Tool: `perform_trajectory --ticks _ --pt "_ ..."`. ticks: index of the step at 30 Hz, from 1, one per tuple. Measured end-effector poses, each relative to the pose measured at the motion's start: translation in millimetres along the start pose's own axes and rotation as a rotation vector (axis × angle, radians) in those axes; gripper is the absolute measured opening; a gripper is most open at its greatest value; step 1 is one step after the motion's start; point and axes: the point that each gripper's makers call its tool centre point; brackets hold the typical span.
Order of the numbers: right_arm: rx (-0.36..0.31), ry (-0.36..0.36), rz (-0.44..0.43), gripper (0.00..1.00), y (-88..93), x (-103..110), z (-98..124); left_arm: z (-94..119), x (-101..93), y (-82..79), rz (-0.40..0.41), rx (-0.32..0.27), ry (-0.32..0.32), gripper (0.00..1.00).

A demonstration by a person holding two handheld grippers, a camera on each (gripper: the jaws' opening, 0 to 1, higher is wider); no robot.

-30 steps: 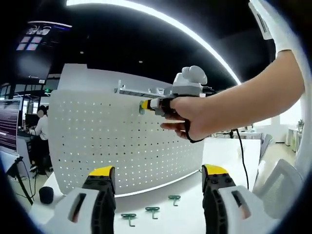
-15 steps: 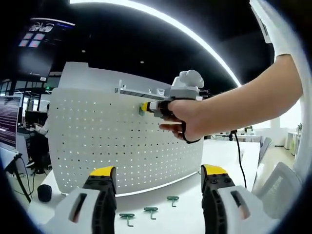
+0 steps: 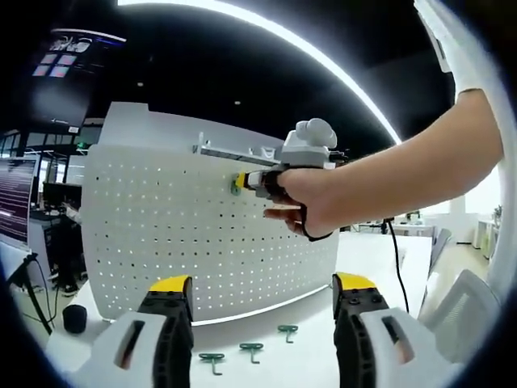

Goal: Insert the hook assembly into the mounting plate slot until the hook locks in place.

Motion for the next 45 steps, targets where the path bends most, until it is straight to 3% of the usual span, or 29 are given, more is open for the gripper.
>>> perform_trajectory --ticks 11,15,18,21,23,40,44,45 --pt "0.007 0.05 -0.005 0.01 0.1 0 -3 0 0.9 -0.2 0.002 -0.002 -0.002 0.71" --pt "0.002 0.072 -0.03 0.02 -0.6 0 -3 0 1.9 -0.4 0.006 -0.003 -0.005 0.71" --pt "-0.01 0.104 -0.095 0.02 -0.1 -1 -4 0 2.4 -0.3 0.009 -0.004 -0.006 0.71" --pt "0.001 0.127 -0.071 0.02 0.0 0 -5 0 2.6 0.1 0.011 -0.003 -0.006 0.71" --pt "-0.011 0.146 -0.12 0.02 0.5 -1 -4 0 2.8 -0.2 0.012 -0.004 -0.006 0.71" --pt "0.014 0.108 -0.11 0.08 3.0 4 -4 0 5.4 -1.7 0.018 -0.01 -0.016 0.71" --pt "0.005 0.069 -0.151 0.22 2.6 9 -2 0 4.4 -1.6 0.025 -0.009 -0.011 0.71" --pt "0.026 0.026 -0.115 0.26 4.5 16 -3 0 4.0 -0.6 0.021 -0.004 -0.01 0.71"
Point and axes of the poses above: the point that each gripper's makers call its tool centre point, and the gripper's own axes: z roughly backward along the fingers, x roughly to its left, y roughly out of its underside, and after that the axes turned 8 degrees about -y, right-handed
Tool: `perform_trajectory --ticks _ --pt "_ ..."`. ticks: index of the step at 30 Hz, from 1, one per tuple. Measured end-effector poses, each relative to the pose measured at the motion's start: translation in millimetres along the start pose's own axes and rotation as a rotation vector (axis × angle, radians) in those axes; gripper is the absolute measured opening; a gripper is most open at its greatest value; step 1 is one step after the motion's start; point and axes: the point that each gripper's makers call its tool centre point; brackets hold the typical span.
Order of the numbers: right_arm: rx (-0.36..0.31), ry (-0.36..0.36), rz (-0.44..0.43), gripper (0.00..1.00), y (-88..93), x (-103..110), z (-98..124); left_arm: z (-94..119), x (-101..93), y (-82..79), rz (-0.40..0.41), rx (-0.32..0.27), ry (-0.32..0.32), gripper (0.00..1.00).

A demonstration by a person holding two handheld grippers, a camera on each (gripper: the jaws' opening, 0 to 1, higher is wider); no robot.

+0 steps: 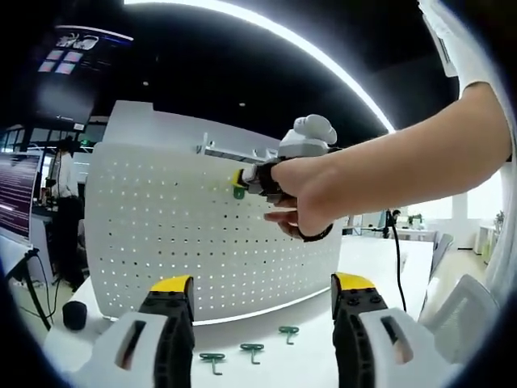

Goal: Insert the hook assembly into the mounting plate slot until the hook locks in place.

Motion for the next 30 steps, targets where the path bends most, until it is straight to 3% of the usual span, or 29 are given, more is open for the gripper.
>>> perform_trajectory --ticks 1,6,11,22,30 --pt "0.01 -0.001 0.032 0.28 1.3 0 1 0 -0.7 -0.3 0.0 -0.001 0.003 0.71" --pt "0.015 -0.024 0.03 0.33 1.9 -2 7 0 -0.9 -0.7 0.0 -0.003 0.003 0.71" --pt "0.008 -0.123 0.01 0.32 5.0 6 10 0 -0.3 0.0 -0.001 0.0 -0.001 0.71" --pt "0.01 -0.149 -0.014 0.35 11.6 1 17 -2 0.4 4.7 -0.018 0.021 -0.008 0.71" --pt "0.006 -0.243 -0.003 0.35 8.1 -2 31 -2 2.5 6.8 -0.017 0.032 -0.017 0.72"
Point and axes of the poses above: the point that each gripper's makers call its tool centre point, and the gripper's own axes: z roughly backward along the fingers, x roughly to its left, y roughly out of its underside, and after that the axes turned 8 degrees about -y, right-handed
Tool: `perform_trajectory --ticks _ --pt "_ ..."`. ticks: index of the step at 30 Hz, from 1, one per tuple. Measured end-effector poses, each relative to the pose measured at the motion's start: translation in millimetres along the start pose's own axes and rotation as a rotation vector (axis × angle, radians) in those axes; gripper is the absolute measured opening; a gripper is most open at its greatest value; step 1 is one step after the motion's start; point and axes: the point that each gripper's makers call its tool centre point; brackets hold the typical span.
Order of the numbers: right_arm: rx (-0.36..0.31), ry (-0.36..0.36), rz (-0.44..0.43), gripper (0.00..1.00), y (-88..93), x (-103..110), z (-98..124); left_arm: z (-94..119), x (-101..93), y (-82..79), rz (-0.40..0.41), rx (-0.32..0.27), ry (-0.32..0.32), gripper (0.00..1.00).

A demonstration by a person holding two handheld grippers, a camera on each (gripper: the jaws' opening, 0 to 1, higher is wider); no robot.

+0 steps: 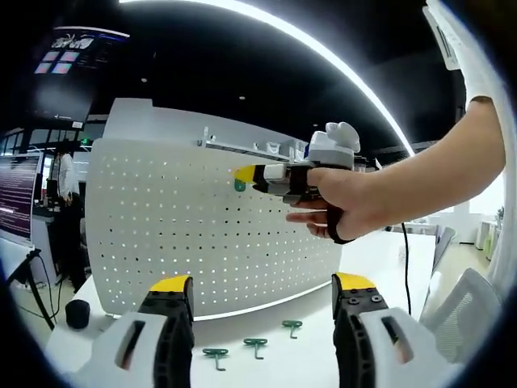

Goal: Insert the hook assembly into the mounting plate slot until the hook locks in place.

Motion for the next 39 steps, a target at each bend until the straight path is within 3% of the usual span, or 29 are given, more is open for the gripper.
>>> perform_trajectory --ticks 2,5,8,21,28,39 --pt "-0.01 -0.053 -0.056 0.35 -0.3 3 3 0 1.6 1.0 0.006 0.005 -0.006 0.72" --pt "0.009 -0.056 0.003 0.34 0.4 0 9 -1 4.1 2.7 0.019 0.017 -0.017 0.72" --pt "-0.01 -0.07 -0.027 0.35 -2.1 -2 16 -1 4.0 3.5 -0.001 0.024 -0.015 0.71" --pt "-0.002 -0.148 0.014 0.37 -0.9 2 54 -3 3.7 -1.0 -0.007 0.028 -0.022 0.72" --pt "-0.028 -0.176 0.031 0.37 -5.2 3 81 -4 -1.1 -3.0 -0.002 0.027 0.0 0.72" --pt "-0.007 -0.184 0.036 0.4 4.7 -2 120 -4 3.8 -2.3 -0.018 0.042 -0.001 0.73"
Point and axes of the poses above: the point that each gripper's makers call its tool centre point, and the gripper's own axes: z roughly backward along the fingers, x roughly to its left, y roughly out of its underside, and after that the axes turned 8 degrees about -y, right-handed
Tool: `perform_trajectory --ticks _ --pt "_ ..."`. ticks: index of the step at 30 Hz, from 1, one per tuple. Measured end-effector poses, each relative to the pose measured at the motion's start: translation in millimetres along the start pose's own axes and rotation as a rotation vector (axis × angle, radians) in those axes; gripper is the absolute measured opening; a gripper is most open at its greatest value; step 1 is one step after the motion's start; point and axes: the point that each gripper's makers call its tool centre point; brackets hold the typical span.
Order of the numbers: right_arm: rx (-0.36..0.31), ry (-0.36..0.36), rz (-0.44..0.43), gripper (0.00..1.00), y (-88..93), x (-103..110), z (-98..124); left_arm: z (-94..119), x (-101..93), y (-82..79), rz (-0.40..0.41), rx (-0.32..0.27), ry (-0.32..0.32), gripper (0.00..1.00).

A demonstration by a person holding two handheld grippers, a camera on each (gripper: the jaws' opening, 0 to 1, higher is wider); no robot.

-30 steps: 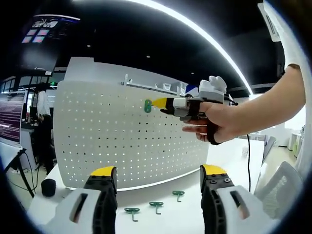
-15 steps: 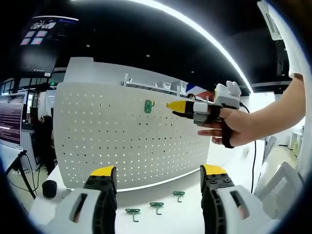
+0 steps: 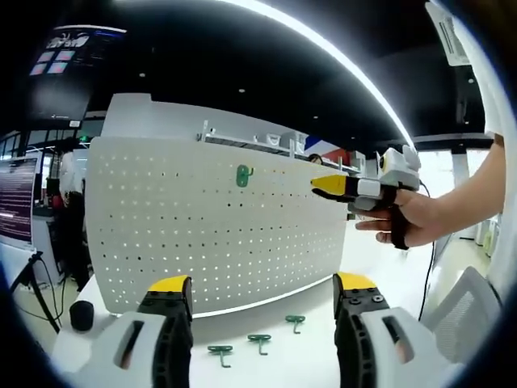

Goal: Insert the hook assembly into the mounting plate slot until the hook locks in place.

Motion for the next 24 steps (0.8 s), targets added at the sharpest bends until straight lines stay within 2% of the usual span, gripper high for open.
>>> perform_trajectory --ticks 10,20,24 --pt "0.041 -0.01 0.013 0.41 14.7 9 36 1 0.0 -3.9 -0.001 -0.011 0.007 0.74" --pt "0.063 0.02 -0.009 0.44 27.9 8 72 4 3.4 -0.8 -0.003 -0.002 0.003 0.75" --pt "0.073 0.034 -0.014 0.44 30.6 10 84 7 1.6 -5.5 -0.009 -0.019 0.017 0.74"
Point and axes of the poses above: the point that each gripper's makers call its tool centre point, and the gripper's own axes: z roughly backward along the fingers, x roughly to its left, y roughly out of its underside, and after that the axes turned 8 degrees about -y, right-handed
